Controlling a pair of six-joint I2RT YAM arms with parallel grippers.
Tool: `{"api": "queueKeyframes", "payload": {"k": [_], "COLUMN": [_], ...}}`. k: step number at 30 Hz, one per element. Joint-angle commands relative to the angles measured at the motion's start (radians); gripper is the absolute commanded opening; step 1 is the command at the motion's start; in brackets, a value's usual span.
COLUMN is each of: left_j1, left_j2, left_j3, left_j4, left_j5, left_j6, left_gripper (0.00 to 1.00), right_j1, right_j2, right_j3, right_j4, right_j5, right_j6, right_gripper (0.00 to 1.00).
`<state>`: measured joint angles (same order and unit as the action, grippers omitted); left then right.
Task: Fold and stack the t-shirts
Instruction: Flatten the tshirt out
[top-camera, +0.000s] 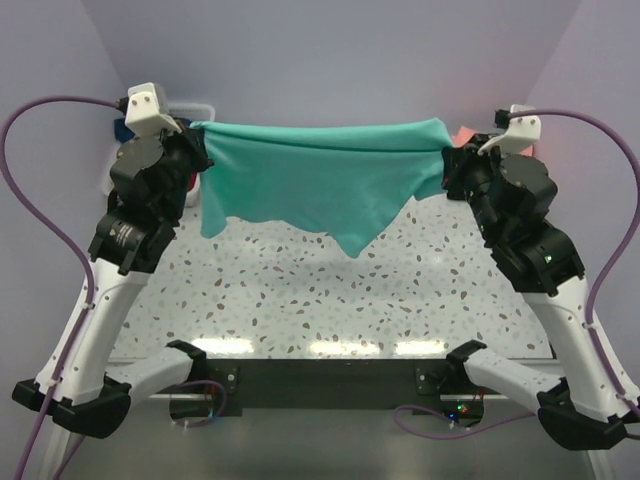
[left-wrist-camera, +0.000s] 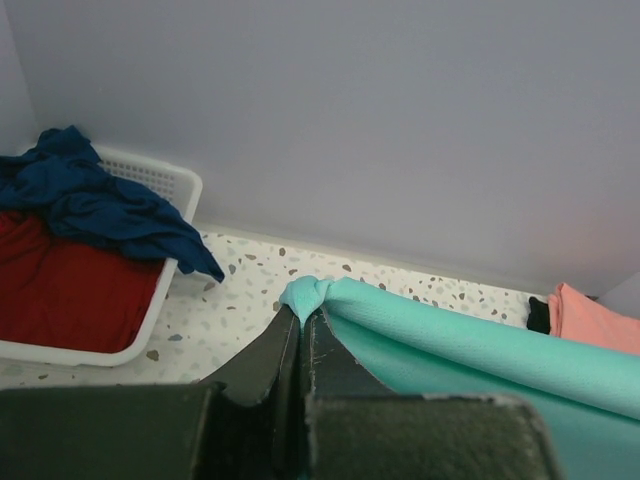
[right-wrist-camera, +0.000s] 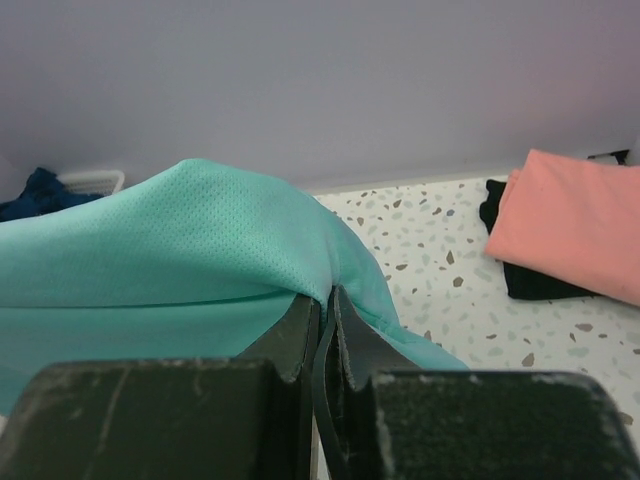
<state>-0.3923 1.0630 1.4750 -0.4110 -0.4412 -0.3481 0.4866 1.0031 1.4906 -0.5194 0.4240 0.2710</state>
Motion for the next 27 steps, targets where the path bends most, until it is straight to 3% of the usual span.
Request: {"api": "queueKeyframes", "payload": {"k": [1,7,13,17,27], "left_j1": [0.015,0.015,0.013,0.01,0.0], "left_j2": [0.052,0.081,0.008,-0.017,-0.022], "left_j3": [-0.033,-0.152,-0.278,-0.326,-0.42], "left_j4": [0.0,-0.005,0.002,-0.054,-0.255], "left_j5": [-0.027,0.137,0.333,0.617,1.068], "left_j6": [-0.017,-0.106,-0.092,-0.032,0.127], "left_gripper": [0.0,0.0,0.0,0.0,0.0], "right_j1": [-0.014,-0.016,-0.028,-0.029,-0.039], "right_j2": [0.046,0.219,0.451,0.59,0.923], "right_j3": [-0.056,-0.087,0.029,0.094,0.407], "right_j4": [-0.033,0.015,0.087,0.119,0.079], "right_j5": [0.12,0.258,0.248,0.217,0.153], "right_j6": [0.029,0.047,0.013,0.013,-0.006], "right_gripper": [0.0,0.0,0.0,0.0,0.0]}}
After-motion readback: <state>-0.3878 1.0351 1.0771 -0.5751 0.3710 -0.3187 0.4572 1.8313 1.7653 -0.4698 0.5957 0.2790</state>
